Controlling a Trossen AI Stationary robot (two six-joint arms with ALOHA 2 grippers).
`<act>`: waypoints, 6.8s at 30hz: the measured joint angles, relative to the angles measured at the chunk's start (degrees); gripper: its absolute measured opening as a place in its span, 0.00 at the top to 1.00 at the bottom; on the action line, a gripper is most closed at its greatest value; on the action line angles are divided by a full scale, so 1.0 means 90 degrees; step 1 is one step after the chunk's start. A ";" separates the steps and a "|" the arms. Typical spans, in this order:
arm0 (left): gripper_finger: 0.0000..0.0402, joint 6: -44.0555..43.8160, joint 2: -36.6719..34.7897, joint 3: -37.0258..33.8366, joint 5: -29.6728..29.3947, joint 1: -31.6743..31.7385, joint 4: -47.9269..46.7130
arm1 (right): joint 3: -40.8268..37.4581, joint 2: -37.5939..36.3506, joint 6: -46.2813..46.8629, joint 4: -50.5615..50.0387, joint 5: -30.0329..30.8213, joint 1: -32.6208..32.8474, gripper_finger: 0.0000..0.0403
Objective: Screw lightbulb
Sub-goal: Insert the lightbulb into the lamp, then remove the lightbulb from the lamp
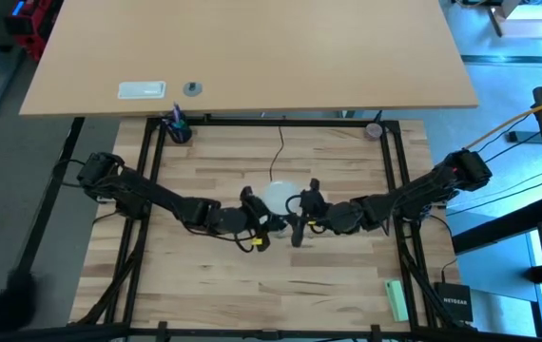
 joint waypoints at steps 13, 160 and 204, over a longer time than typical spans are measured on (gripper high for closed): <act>0.58 0.0855 -0.0284 -0.0010 0.1629 -0.0043 -0.0036 | 0.0010 -0.0975 -0.0216 -0.1512 -0.2258 -0.0068 0.06; 0.49 0.0657 0.1877 -0.0532 0.0425 0.0210 0.1524 | -0.2933 0.0070 0.0127 0.0935 -0.1029 0.0212 0.19; 0.41 0.0208 0.0294 -0.0610 0.1424 -0.0165 -0.1352 | -0.1640 0.3893 -0.1155 0.4386 -0.2139 -0.0863 0.35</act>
